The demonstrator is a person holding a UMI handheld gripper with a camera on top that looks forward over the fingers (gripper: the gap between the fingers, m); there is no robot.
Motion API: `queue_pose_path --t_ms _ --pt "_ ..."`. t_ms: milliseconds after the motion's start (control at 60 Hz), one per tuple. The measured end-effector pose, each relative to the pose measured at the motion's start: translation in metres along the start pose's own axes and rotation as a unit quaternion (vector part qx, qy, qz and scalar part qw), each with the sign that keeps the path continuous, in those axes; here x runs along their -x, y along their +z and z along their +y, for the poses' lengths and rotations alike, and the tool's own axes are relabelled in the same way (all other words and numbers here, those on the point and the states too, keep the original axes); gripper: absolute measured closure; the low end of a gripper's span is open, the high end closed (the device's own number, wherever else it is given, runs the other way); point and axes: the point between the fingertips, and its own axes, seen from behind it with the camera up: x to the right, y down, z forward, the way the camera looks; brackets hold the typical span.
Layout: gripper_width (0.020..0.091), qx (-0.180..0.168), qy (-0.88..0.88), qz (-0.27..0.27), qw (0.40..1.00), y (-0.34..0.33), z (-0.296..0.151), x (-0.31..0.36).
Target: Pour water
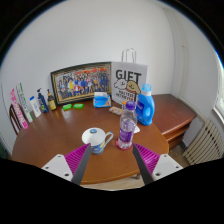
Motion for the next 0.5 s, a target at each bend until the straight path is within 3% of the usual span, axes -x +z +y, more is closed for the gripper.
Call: queue_pose_path --t_ms 233,500 --pt "0.0247 0.006 -0.015 -0.014 1.0 -0.082 0.007 0.054" --pt "0.0247 0.003 -0.021 -0.019 1.0 -0.108 0.016 0.067"
